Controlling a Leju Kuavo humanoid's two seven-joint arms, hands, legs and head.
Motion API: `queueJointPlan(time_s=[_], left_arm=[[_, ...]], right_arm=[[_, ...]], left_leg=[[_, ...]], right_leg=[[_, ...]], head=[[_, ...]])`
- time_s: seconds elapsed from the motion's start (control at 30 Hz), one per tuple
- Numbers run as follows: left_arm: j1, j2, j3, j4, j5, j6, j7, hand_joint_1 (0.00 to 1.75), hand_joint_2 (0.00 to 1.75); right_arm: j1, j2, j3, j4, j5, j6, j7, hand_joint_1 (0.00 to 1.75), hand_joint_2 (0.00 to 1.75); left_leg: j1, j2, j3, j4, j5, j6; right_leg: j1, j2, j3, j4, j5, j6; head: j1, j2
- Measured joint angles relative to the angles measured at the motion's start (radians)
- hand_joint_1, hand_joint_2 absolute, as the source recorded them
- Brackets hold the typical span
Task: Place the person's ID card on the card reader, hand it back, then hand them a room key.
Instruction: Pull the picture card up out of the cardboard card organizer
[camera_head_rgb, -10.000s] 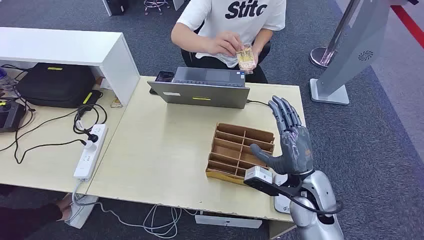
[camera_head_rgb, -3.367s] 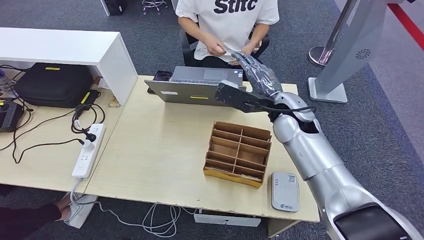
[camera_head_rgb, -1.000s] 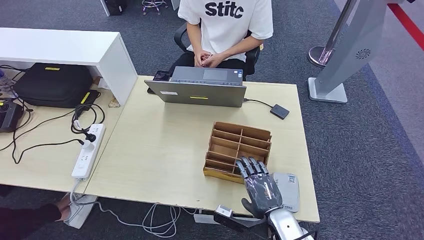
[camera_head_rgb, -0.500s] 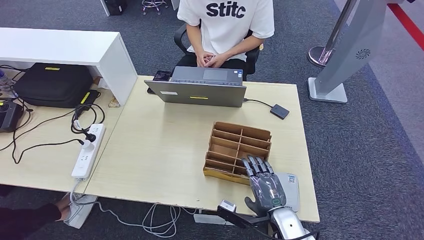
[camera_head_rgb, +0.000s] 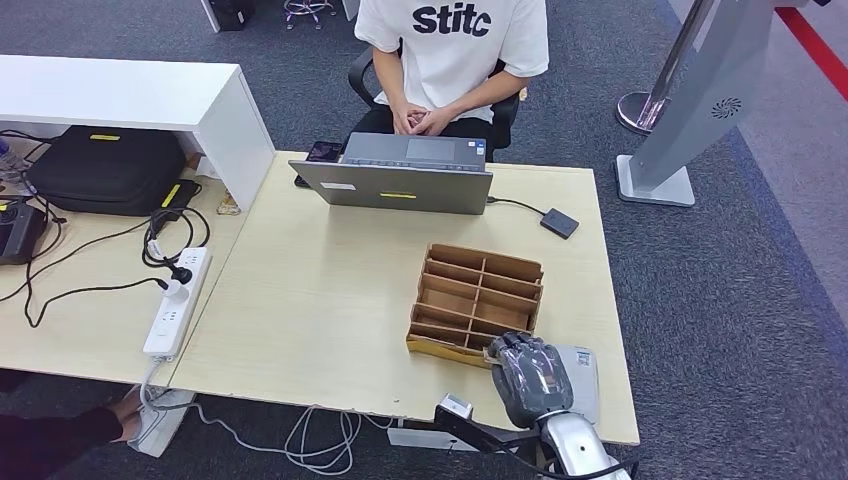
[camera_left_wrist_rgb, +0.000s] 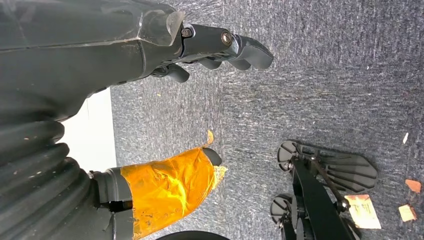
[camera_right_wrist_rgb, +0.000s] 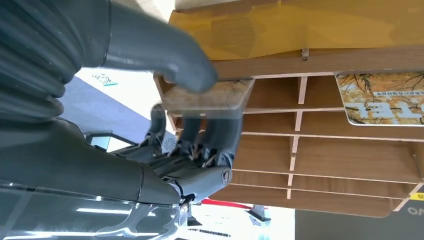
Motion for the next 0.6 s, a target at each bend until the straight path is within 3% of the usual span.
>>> queueJointPlan(time_s=[0.4,0.6], left_arm=[[0.0,0.0,0.0,0.0,-0.004,-0.003,0.0,0.0,1.75],[0.0,0.0,0.0,0.0,-0.014,-0.011,0.0,0.0,1.75]], right_arm=[[-0.002,0.016,-0.007,0.0,0.0,-0.002,-0.009,1.65,1.75],[-0.023,0.028,-0.009,-0.013,0.009,-0.061,-0.021,1.61,1.75]], left_leg=[[0.0,0.0,0.0,0.0,0.0,0.0],[0.0,0.0,0.0,0.0,0.0,0.0]], right_leg=[[0.0,0.0,0.0,0.0,0.0,0.0],[0.0,0.0,0.0,0.0,0.0,0.0]], head=[[0.0,0.0],[0.0,0.0]])
